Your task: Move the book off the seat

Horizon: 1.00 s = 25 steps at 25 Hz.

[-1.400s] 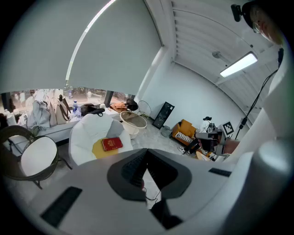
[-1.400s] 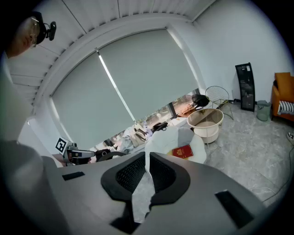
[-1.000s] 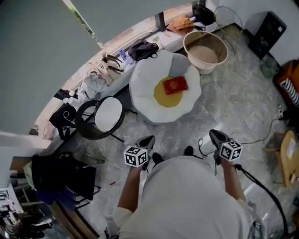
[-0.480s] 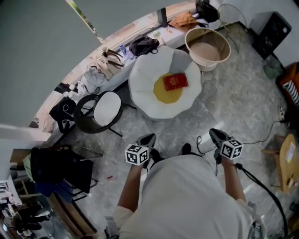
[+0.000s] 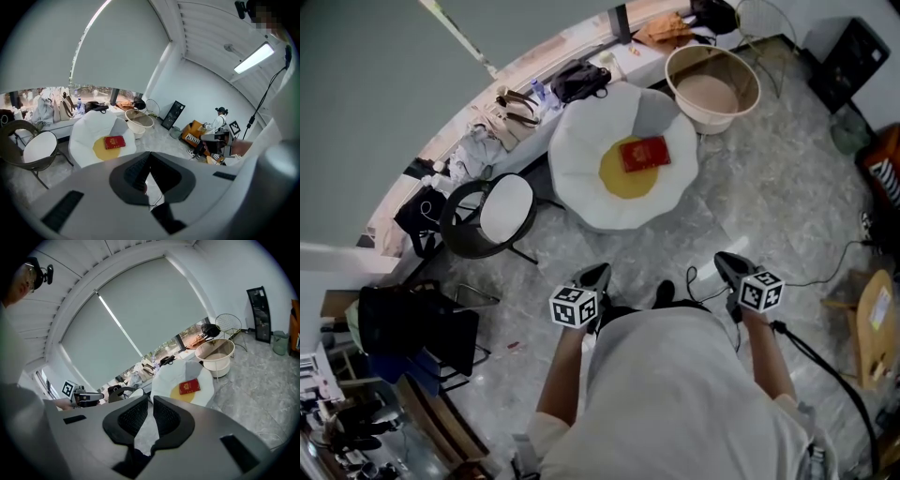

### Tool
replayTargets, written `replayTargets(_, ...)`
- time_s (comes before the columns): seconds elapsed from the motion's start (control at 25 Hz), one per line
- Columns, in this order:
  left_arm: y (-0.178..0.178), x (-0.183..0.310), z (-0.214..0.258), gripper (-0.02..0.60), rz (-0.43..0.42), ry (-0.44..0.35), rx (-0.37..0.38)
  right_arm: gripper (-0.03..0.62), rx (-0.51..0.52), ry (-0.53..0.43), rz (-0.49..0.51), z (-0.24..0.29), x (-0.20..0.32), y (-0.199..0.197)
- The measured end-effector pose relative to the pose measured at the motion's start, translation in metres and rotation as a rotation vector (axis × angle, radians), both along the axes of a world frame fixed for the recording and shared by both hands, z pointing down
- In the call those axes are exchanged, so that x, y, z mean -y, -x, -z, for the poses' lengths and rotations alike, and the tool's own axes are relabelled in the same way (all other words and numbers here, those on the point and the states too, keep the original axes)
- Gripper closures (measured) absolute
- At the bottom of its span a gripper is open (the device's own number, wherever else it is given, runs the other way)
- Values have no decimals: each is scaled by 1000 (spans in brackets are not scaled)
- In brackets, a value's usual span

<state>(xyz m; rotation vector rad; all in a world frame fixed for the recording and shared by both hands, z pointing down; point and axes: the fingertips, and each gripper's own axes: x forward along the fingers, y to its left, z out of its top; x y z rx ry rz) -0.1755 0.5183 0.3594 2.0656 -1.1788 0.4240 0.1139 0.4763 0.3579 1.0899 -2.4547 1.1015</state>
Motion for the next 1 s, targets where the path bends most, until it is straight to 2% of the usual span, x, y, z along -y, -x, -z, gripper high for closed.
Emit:
replayTargets(0.12,-11,5,1,578,10,-10,-12,537,7,3,8,-1,6,-7)
replayTargets(0.32,-28,6,-3,578,10,-14,-16,537,96,38,-3,1,7,-9)
replayTargets(0.56,-42,5,-6,578,-23,3,13,537,111,34,23,2,6,-10)
replayTargets(0.8,-38,8,-10,578,-31,15,45,537,119,51,3,-1,6,-10)
replayTargets(1.0,-37,26,-17,578,-40,24,34,537,102,49,-12,-4,17,-11)
